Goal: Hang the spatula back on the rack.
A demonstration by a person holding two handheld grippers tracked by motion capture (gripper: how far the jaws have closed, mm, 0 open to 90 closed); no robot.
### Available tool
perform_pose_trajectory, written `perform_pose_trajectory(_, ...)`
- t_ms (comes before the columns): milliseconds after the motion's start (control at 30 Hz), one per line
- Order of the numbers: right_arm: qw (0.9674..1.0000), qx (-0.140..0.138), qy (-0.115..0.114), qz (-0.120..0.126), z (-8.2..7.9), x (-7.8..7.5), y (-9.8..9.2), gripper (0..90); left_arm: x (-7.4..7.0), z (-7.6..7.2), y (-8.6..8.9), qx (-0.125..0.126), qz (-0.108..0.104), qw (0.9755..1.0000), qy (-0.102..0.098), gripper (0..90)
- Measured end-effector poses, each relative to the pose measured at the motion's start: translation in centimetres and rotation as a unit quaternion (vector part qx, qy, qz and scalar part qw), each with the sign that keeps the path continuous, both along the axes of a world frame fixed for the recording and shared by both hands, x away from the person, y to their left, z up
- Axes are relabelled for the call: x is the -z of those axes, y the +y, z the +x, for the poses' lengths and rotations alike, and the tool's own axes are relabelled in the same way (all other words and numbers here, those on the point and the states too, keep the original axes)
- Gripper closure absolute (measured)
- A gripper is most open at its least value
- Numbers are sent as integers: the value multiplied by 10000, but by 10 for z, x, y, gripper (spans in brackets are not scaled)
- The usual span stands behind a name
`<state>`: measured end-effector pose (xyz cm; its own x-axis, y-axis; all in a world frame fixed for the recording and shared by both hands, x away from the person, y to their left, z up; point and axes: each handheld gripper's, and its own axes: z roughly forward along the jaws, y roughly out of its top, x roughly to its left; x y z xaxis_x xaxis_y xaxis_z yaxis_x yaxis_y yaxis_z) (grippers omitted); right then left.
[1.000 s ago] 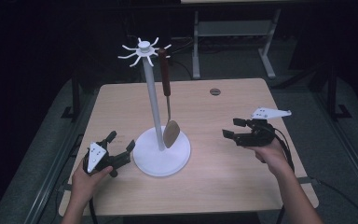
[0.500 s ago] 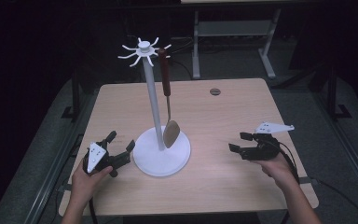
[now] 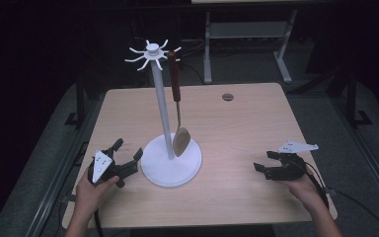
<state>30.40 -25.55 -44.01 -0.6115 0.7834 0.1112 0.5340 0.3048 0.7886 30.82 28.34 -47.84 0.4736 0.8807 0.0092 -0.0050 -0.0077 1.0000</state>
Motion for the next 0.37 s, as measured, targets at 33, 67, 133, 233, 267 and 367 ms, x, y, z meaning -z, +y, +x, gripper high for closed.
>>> perform_pose_trajectory(33,10000,30,1,-70,1,1,-1,270,0,0,0,2,-3,10000,-5,141)
perform_pose_trajectory(67,9999,41,0,-131,2,3,-1,270,0,0,0,7,-3,10000,-8,140)
perform_pose_trajectory(133,9997,49,40,-226,3,5,-1,269,0,0,0,7,-1,10000,-10,140)
perform_pose_trajectory(233,9995,71,74,-310,3,8,0,269,0,0,0,3,-39,10000,-19,141)
perform_pose_trajectory(267,9994,75,75,-327,4,8,0,270,0,0,0,4,-34,10000,-20,140)
perform_pose_trajectory(367,9994,72,70,-318,3,8,0,269,0,0,0,3,-4,10000,-3,140)
